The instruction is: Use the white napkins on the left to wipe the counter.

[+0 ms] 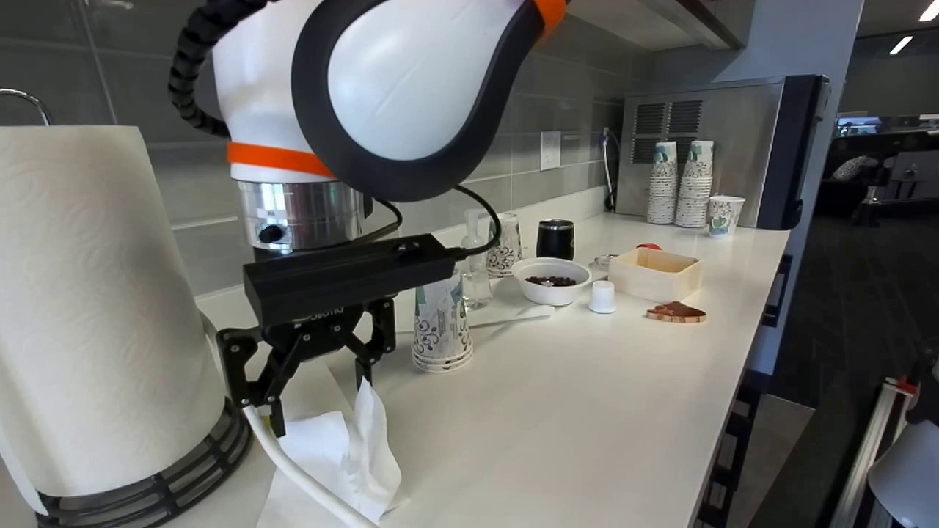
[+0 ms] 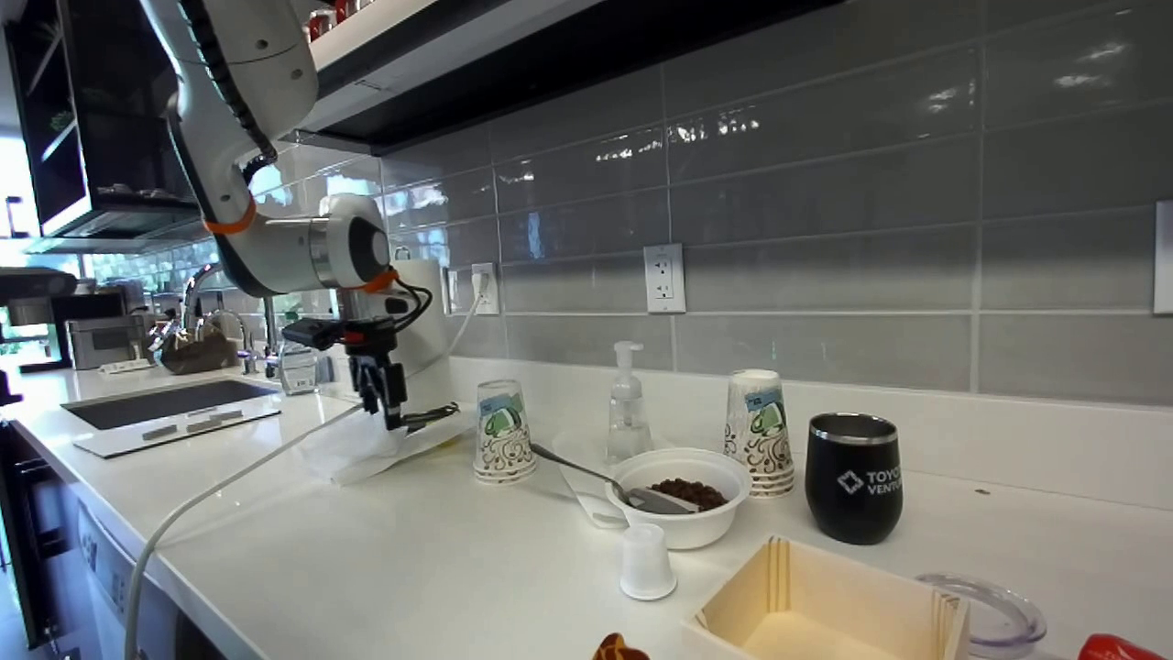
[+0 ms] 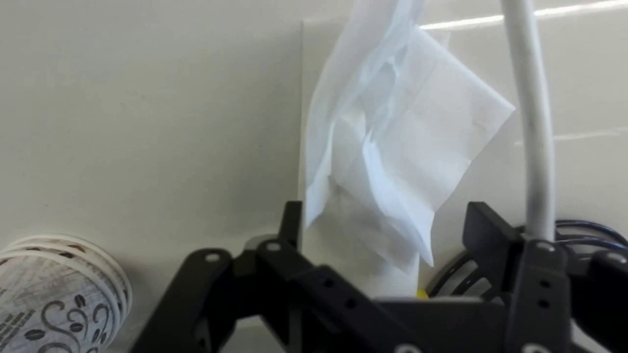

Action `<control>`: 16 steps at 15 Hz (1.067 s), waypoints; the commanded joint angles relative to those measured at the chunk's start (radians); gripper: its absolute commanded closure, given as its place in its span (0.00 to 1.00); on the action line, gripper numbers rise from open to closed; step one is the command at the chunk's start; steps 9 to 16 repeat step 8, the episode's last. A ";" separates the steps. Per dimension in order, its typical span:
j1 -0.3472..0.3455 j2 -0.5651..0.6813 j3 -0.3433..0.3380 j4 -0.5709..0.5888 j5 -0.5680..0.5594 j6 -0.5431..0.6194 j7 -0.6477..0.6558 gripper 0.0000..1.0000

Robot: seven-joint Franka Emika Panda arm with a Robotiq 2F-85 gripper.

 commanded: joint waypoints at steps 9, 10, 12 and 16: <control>0.004 -0.140 -0.024 -0.094 -0.046 0.029 0.095 0.00; 0.004 -0.140 -0.024 -0.094 -0.046 0.029 0.095 0.00; 0.004 -0.140 -0.024 -0.094 -0.046 0.029 0.095 0.00; 0.004 -0.140 -0.024 -0.094 -0.046 0.029 0.095 0.00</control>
